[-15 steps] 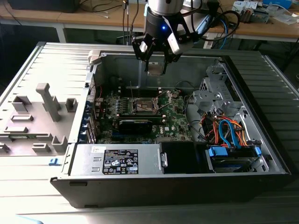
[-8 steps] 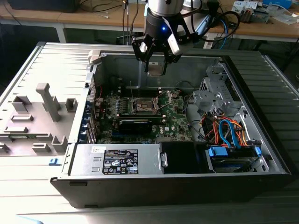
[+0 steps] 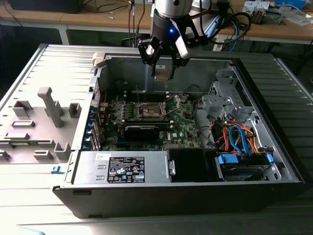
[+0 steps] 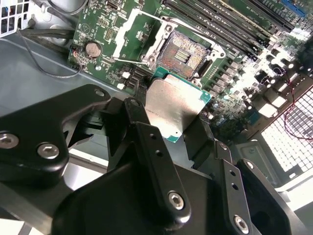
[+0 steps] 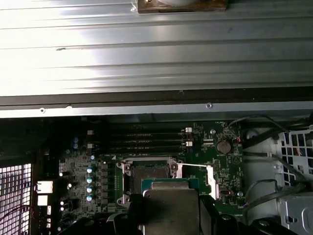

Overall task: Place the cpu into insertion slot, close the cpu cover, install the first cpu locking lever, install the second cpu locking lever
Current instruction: 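Place the cpu into insertion slot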

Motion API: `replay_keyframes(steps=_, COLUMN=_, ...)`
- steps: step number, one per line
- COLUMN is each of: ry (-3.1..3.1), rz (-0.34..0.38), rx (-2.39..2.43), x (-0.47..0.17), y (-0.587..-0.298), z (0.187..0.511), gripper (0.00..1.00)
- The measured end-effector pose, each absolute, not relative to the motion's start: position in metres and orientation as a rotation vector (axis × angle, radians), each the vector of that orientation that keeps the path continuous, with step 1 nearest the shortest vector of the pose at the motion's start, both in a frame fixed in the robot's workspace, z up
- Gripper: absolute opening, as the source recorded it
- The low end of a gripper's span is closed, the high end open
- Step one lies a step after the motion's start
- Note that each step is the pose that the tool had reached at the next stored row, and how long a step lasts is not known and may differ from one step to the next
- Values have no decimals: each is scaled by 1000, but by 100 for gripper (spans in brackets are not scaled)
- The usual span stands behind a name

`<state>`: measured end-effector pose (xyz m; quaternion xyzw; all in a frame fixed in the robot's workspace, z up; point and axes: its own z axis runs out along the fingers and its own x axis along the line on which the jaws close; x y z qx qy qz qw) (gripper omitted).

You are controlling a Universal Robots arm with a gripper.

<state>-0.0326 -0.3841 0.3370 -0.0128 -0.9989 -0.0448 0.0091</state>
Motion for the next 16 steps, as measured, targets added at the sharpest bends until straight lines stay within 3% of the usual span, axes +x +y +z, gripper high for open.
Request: replay_keyframes(steps=16, ry=-3120, rz=-140, rx=-40, x=-33, y=-388, z=335, gripper=55)
